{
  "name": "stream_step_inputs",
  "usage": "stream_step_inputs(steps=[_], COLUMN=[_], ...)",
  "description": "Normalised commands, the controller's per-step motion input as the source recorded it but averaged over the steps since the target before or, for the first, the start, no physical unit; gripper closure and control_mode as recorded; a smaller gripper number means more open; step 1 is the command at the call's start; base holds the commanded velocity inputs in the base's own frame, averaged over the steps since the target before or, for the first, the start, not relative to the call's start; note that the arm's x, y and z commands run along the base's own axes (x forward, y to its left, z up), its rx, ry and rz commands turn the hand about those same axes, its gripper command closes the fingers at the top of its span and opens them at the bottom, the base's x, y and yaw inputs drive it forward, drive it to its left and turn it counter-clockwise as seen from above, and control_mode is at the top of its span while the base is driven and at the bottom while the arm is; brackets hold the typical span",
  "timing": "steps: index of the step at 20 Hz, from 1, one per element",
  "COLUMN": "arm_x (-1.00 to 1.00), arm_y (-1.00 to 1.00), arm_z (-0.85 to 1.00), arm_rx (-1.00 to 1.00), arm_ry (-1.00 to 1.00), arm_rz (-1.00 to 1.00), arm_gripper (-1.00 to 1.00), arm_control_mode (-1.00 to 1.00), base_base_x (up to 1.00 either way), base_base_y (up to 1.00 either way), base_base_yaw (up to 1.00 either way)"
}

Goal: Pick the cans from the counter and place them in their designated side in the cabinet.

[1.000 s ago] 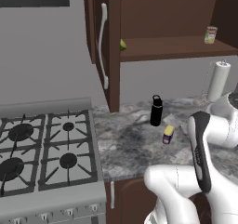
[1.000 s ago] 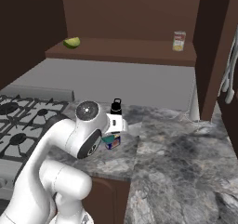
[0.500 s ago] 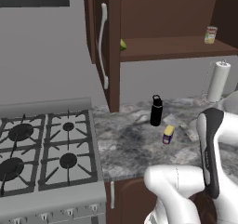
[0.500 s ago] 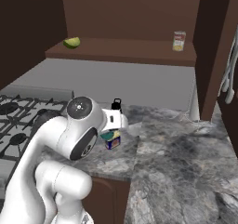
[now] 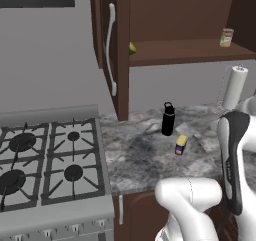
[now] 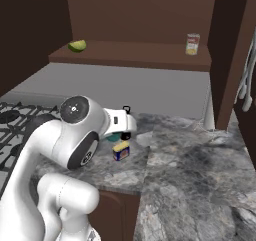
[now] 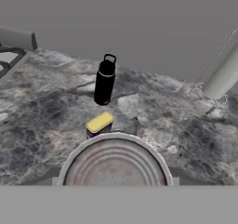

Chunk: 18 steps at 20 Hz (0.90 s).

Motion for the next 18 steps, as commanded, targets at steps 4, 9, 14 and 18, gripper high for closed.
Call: stream_step_inputs(steps=[4, 9, 14, 18], arm_x=[-0.19, -0.10, -0.15, -0.10], arm_y=[0.00, 0.00, 0.00, 0.00], arm_z=[0.35, 0.24, 0.30, 0.33], arm_rx=[0.01, 0.00, 0.00, 0.00], arm_ry=[-0.01, -0.05, -0.07, -0.09], arm_rz=[-0.07, -0.04, -0.02, -0.02], arm_gripper=[1.00, 1.00, 1.00, 1.00], arm_control_mode=[-1.00, -1.00, -1.00, -1.00], base_base_x=[0.00, 0.00, 0.00, 0.00], base_base_y=[0.00, 0.00, 0.00, 0.00], base_base_yaw=[0.00, 0.00, 0.00, 0.00])
